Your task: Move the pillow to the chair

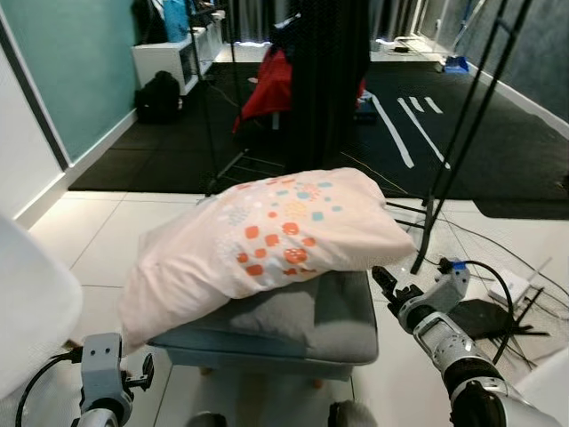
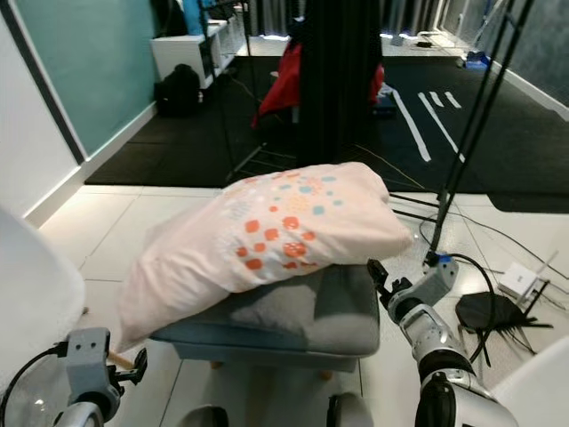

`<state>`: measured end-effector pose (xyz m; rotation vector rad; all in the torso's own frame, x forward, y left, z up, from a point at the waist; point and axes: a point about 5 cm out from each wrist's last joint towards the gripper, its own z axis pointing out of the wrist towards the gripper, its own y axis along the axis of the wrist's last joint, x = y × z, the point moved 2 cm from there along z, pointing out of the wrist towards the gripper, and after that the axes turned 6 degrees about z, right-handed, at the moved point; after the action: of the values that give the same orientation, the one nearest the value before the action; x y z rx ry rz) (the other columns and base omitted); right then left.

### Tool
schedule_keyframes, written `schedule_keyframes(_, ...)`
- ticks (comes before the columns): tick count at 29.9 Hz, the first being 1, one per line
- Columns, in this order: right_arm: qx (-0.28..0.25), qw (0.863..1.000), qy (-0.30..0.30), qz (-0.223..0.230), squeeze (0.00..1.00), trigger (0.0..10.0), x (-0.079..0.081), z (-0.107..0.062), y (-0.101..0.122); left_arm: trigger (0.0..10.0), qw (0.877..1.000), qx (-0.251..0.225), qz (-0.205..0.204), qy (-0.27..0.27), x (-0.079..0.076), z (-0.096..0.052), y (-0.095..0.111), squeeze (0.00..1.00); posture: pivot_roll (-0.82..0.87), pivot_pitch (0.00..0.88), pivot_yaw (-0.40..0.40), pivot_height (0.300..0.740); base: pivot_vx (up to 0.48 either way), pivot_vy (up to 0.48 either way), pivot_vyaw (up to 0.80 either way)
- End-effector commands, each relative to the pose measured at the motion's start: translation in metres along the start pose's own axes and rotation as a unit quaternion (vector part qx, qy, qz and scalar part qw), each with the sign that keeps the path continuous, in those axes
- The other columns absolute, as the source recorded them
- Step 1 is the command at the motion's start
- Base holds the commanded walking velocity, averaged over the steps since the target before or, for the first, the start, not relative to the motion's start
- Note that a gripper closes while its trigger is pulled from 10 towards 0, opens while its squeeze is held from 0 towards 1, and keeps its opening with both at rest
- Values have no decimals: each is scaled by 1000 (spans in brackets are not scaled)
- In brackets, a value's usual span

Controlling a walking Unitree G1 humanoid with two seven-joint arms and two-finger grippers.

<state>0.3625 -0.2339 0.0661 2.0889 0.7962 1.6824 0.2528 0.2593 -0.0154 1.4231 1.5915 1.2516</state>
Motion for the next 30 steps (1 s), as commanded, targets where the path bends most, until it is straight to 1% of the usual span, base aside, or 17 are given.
schedule_keyframes(1, 1, 999, 29, 20, 0, 10000, 12, 5, -1, 10000, 1000, -5, 6, -2, 1, -2, 0, 0, -84, 112, -3, 555, 0, 0, 0)
schedule_keyframes(3, 4, 998, 57, 35, 0, 10000, 21, 7, -2, 10000, 1000, -12, 6, 0, 3, -3, 2, 0, -69, 129, 7, 545, 0, 0, 0)
schedule_keyframes(4, 4, 998, 57, 35, 0, 10000, 21, 7, -2, 10000, 1000, -12, 6, 0, 3, -3, 2, 0, -69, 129, 7, 545, 0, 0, 0)
schedule_keyframes(6, 10, 996, 78, 47, 0, 10000, 28, 9, -5, 10000, 1000, -22, 8, 2, 6, -5, 5, 0, -55, 142, 14, 535, 0, 0, 0)
schedule_keyframes(9, 15, 994, 93, 49, 0, 10000, 32, 10, -7, 10000, 1000, -29, 9, 2, 8, -6, 8, 0, -46, 150, 19, 530, 0, 0, 0)
schedule_keyframes(11, 26, 991, 122, 52, 0, 10000, 40, 10, -12, 10000, 999, -42, 16, 2, 13, -9, 13, 0, -27, 173, 38, 520, 0, 0, 0)
schedule_keyframes(15, 32, 987, 143, 60, 0, 10000, 46, 11, -14, 10000, 998, -53, 27, 0, 19, -13, 18, 0, -12, 191, 50, 510, 0, 0, 0)
schedule_keyframes(18, 37, 982, 173, 66, 0, 10000, 55, 12, -16, 10000, 997, -64, 40, -2, 26, -20, 23, 0, 19, 219, 74, 495, 0, 0, 0)
schedule_keyframes(19, 37, 982, 173, 66, 0, 10000, 55, 12, -16, 10000, 997, -64, 40, -2, 26, -20, 23, 0, 19, 219, 74, 495, 0, 0, 0)
schedule_keyframes(20, 40, 979, 189, 64, 0, 10000, 61, 13, -17, 10000, 997, -66, 45, -2, 30, -25, 25, 0, 29, 228, 80, 485, 0, 0, 0)
schedule_keyframes(22, 40, 979, 189, 64, 0, 10000, 61, 13, -17, 10000, 997, -66, 45, -2, 30, -25, 25, 0, 29, 228, 80, 485, 0, 0, 0)
schedule_keyframes(24, 44, 974, 214, 62, 0, 10000, 71, 14, -17, 10000, 996, -67, 54, -2, 35, -31, 27, 0, 50, 241, 93, 475, 0, 0, 0)
schedule_keyframes(25, 44, 974, 214, 62, 0, 10000, 71, 14, -17, 10000, 996, -67, 54, -2, 35, -31, 27, 0, 50, 241, 93, 475, 0, 0, 0)
schedule_keyframes(27, 52, 964, 254, 58, 0, 10000, 86, 15, -19, 10000, 996, -65, 66, -3, 42, -40, 28, 0, 78, 266, 121, 465, 0, 0, 0)
schedule_keyframes(28, 56, 959, 273, 56, 0, 10000, 93, 16, -19, 10000, 995, -63, 71, -3, 45, -45, 29, 0, 78, 266, 121, 455, 0, 0, 0)
schedule_keyframes(29, 59, 956, 284, 55, 0, 10000, 98, 16, -20, 10000, 995, -61, 73, -4, 47, -48, 29, 0, 86, 277, 132, 450, 0, 0, 0)
schedule_keyframes(30, 59, 956, 284, 55, 0, 10000, 98, 16, -20, 10000, 995, -61, 73, -4, 47, -48, 29, 0, 86, 277, 132, 450, 0, 0, 0)
